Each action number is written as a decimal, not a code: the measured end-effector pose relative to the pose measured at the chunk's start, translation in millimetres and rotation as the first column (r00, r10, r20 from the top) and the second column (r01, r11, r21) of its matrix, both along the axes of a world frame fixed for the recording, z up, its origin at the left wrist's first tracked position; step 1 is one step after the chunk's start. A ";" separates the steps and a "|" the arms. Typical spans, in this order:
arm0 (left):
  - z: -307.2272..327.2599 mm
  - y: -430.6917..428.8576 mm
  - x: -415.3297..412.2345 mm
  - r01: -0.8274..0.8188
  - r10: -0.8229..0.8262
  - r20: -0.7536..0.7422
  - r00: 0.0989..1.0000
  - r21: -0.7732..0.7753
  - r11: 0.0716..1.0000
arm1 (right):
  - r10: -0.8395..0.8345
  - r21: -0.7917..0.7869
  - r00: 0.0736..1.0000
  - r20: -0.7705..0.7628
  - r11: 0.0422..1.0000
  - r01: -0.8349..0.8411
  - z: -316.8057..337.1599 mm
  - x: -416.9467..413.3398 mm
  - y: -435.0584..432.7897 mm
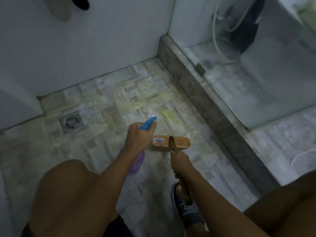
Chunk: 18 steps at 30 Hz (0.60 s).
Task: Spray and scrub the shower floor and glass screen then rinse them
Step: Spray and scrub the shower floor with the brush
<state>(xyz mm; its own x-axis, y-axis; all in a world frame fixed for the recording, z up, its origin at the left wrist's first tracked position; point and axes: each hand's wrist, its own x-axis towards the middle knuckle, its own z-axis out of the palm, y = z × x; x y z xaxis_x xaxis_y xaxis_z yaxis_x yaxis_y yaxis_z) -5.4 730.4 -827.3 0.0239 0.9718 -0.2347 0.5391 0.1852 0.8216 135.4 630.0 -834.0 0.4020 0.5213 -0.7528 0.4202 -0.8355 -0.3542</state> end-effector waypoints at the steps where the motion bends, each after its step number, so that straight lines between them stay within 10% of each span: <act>1: -3.8 -0.3 5.3 0.032 -0.032 -0.016 0.999 0.006 0.999 | 0.019 -0.018 1.000 0.010 1.000 -0.019 -7.7 3.5 -5.0; 18: -12.4 14.8 18.5 0.118 -0.113 -0.084 0.990 0.050 0.992 | 0.114 -0.123 0.991 -0.071 0.985 -0.122 -40.3 14.0 6.2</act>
<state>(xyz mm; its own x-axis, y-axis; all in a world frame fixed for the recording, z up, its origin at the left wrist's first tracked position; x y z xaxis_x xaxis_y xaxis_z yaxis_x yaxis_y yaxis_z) 13.1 745.2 -839.8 0.1201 0.9750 -0.1870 0.6192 0.0737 0.7818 149.4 636.2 -874.2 0.2928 0.4610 -0.8377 0.4982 -0.8213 -0.2779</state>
